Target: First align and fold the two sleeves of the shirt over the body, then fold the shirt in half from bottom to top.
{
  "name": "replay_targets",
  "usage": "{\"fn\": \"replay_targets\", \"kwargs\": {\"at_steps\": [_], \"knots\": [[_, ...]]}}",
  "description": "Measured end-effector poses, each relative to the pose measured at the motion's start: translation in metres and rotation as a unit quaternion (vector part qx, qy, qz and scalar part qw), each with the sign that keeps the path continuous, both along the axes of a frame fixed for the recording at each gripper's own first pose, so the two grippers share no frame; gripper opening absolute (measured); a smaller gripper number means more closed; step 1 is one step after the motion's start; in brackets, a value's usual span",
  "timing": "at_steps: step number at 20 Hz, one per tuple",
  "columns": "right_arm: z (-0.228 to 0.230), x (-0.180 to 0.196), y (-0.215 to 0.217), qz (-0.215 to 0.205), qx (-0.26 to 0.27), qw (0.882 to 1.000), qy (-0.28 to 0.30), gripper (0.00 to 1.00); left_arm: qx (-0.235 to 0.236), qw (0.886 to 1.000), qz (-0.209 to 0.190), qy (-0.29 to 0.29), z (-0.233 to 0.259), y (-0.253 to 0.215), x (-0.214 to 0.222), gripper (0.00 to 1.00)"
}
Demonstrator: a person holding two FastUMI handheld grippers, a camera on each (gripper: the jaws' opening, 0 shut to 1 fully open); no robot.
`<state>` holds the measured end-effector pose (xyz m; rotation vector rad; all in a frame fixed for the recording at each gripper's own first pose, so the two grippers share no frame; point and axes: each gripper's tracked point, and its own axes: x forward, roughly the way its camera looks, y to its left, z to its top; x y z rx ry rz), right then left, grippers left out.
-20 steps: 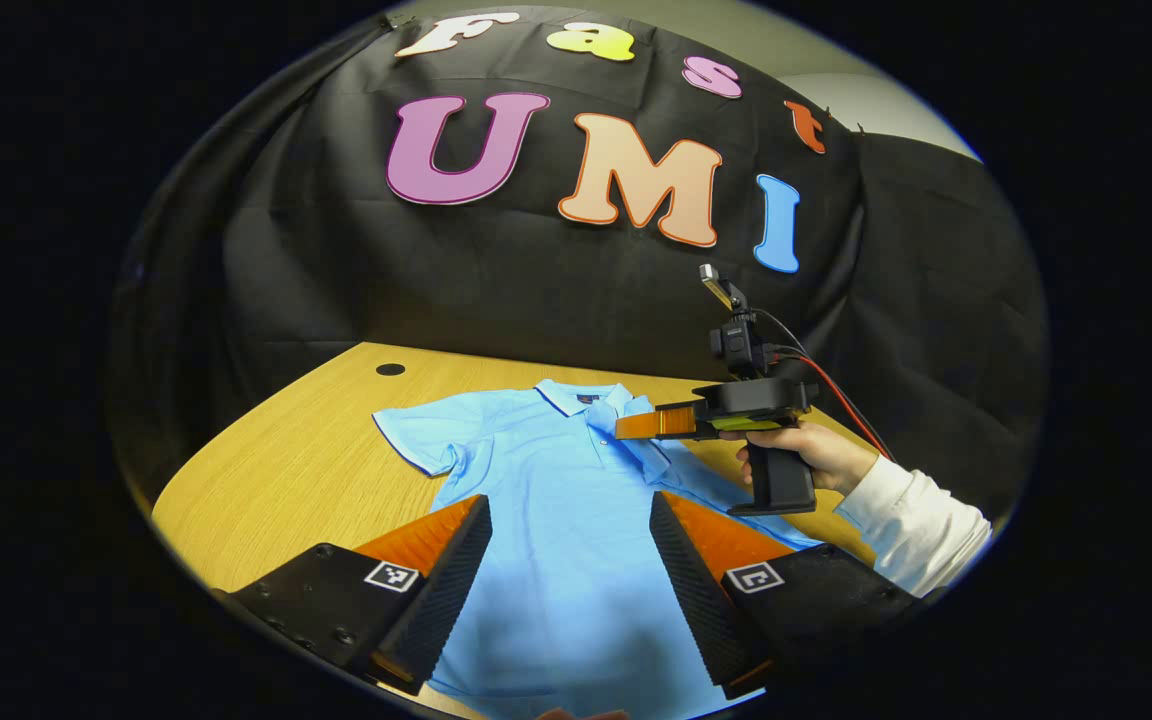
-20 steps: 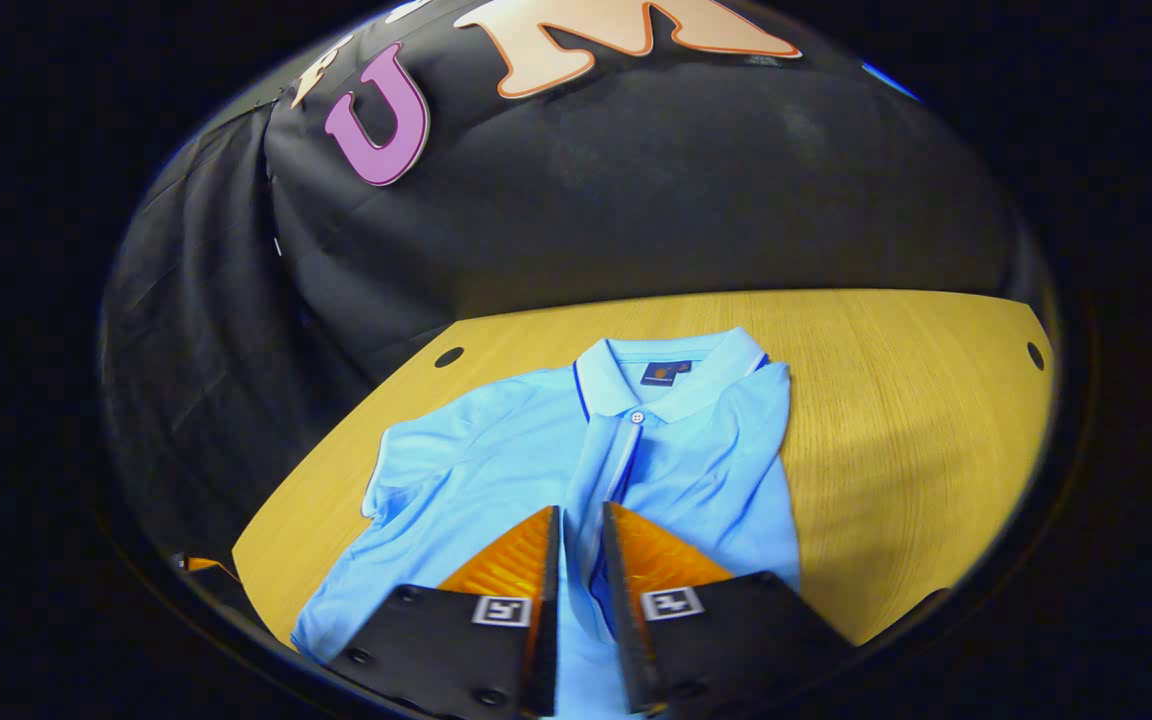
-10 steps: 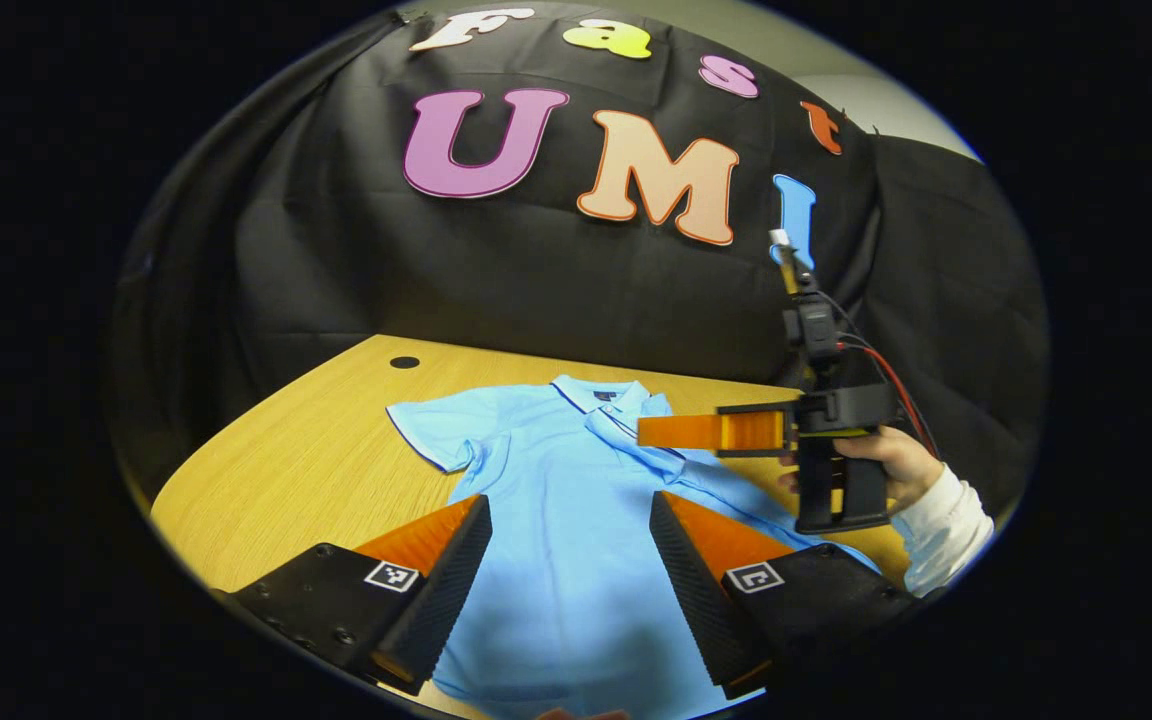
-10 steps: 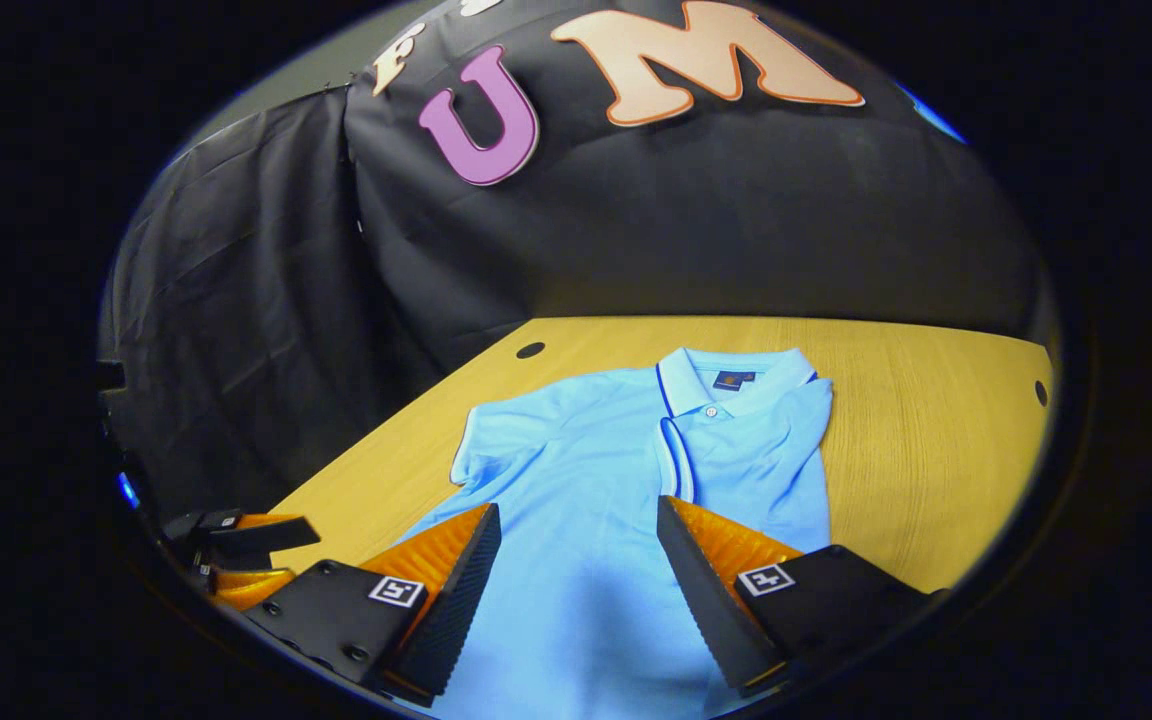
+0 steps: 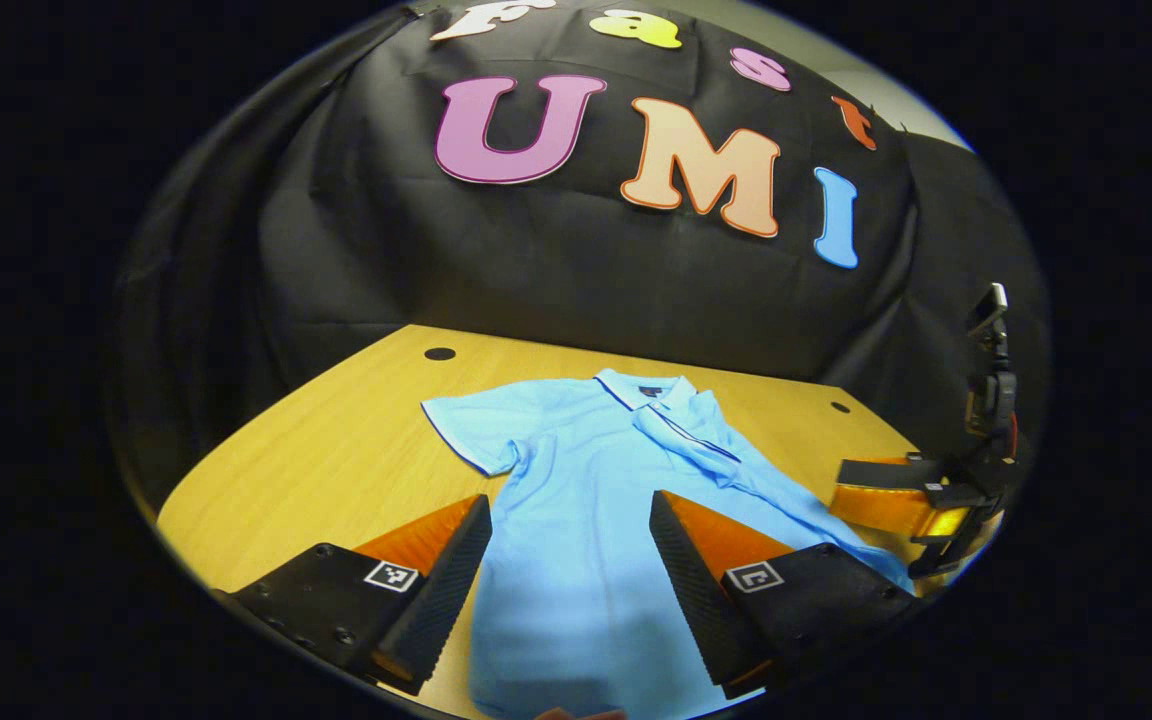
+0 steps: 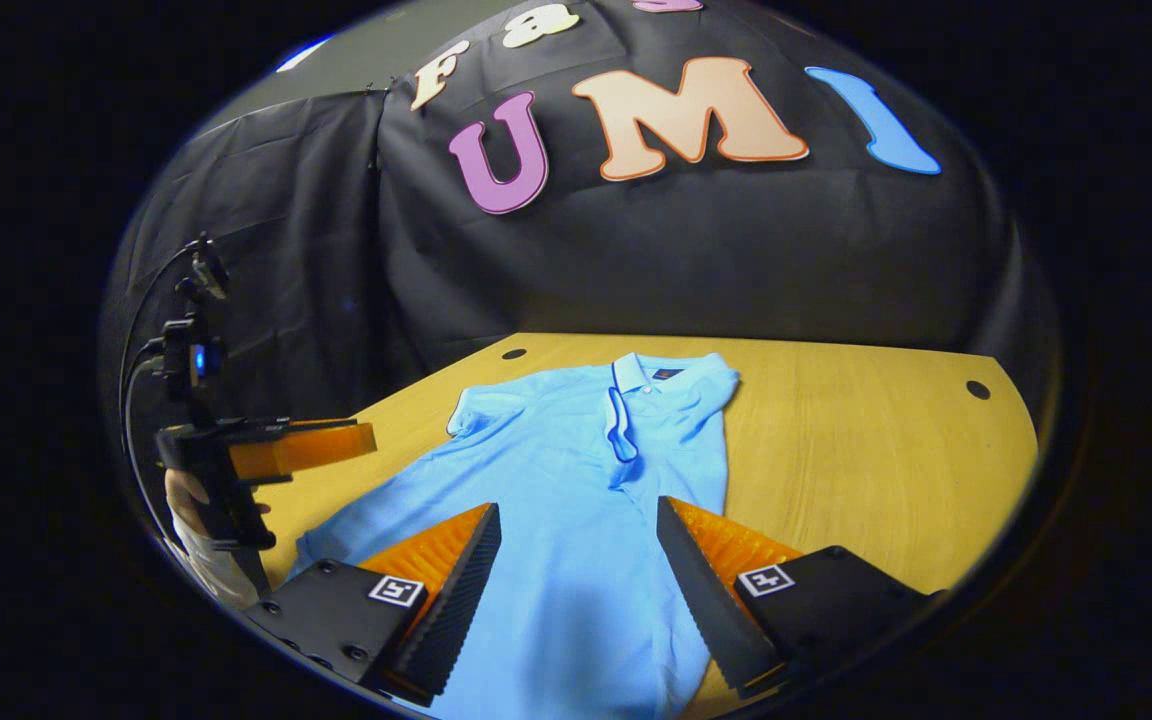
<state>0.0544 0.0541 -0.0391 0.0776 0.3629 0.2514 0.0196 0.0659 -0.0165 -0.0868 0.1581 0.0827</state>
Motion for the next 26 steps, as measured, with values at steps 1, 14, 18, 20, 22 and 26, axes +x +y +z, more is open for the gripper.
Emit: {"fn": "replay_targets", "kwargs": {"at_steps": [1,14,18,20,22,26], "knots": [[0.003,-0.006,-0.005,-0.008,0.003,1.0,-0.01,0.98,0.013,1.0,0.013,0.0,0.003,0.012,0.007,0.95],[0.011,-0.036,-0.049,-0.062,0.012,0.997,-0.036,0.97,0.069,0.996,0.017,0.046,0.008,0.089,0.131,0.94],[0.01,-0.04,-0.054,-0.066,0.0,0.997,-0.032,0.98,0.068,0.994,0.016,0.085,-0.016,0.101,0.147,0.94],[0.008,-0.044,-0.053,-0.068,0.013,0.997,-0.023,0.98,0.079,0.991,0.019,0.107,-0.03,0.105,0.153,0.94],[0.009,-0.048,-0.049,-0.061,0.034,0.997,-0.018,0.98,0.085,0.988,0.025,0.123,-0.04,0.112,0.157,0.95],[0.013,-0.049,-0.058,-0.072,0.029,0.997,-0.025,0.98,0.067,0.986,0.022,0.151,-0.056,0.112,0.159,0.95]]}}
